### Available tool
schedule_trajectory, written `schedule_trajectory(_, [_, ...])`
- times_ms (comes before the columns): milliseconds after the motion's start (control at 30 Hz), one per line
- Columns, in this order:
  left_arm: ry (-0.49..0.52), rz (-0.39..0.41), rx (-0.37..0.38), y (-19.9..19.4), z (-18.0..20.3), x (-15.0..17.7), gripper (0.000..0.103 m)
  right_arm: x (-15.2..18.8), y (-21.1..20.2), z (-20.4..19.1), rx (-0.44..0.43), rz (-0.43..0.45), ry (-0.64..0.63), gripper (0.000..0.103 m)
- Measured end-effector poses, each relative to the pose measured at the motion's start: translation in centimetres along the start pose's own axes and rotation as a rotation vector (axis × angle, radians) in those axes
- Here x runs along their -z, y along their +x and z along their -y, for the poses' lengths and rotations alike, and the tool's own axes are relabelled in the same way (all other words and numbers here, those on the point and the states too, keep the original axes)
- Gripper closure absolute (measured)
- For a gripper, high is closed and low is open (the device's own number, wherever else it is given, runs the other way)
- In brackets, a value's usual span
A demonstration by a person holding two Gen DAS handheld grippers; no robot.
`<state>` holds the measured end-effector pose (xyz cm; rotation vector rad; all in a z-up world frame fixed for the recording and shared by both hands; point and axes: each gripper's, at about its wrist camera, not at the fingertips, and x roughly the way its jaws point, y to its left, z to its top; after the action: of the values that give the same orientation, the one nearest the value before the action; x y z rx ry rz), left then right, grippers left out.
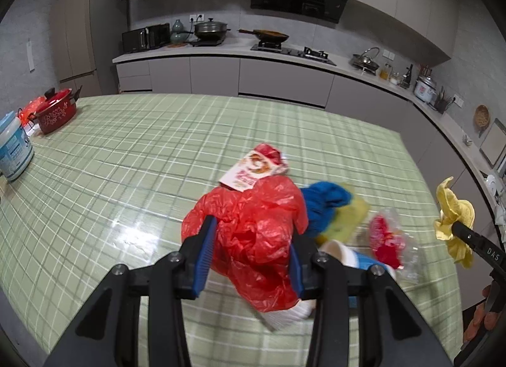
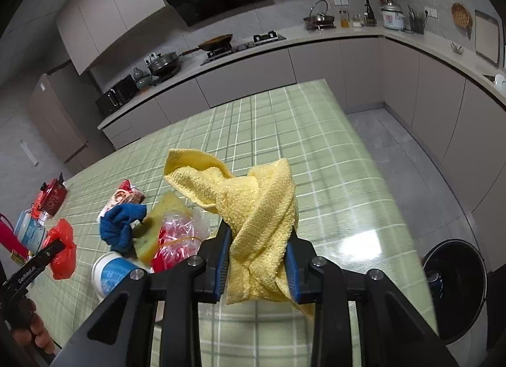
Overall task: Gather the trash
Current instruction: 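Grasp the red plastic bag with the left tool while the right tool grasps the yellow cloth, then carry the red bag and yellow cloth to the black bucket and release both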
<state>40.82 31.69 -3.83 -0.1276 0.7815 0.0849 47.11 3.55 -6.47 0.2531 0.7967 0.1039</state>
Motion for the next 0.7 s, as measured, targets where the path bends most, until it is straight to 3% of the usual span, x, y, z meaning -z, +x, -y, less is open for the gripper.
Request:
schedule_trajectory(400, [0.01, 0.025, 0.041, -5.1, 7.7, 3.9, 0.061, 2.1, -5.5, 5.4, -0.065, -0.012, -0.031, 0.071])
schedule_trajectory(600, [0.078, 0.007, 0.123, -6.3, 11.5, 5.5, 0.061, 3.6, -8.3, 8.2, -0.047, -0.002, -0.001, 0.071])
schedule_trajectory(700, [0.149, -0.001, 0.199, -6.3, 13.7, 6.1, 0.061, 4.6, -9.8, 9.4, -0.015, 0.015, 0.04, 0.071])
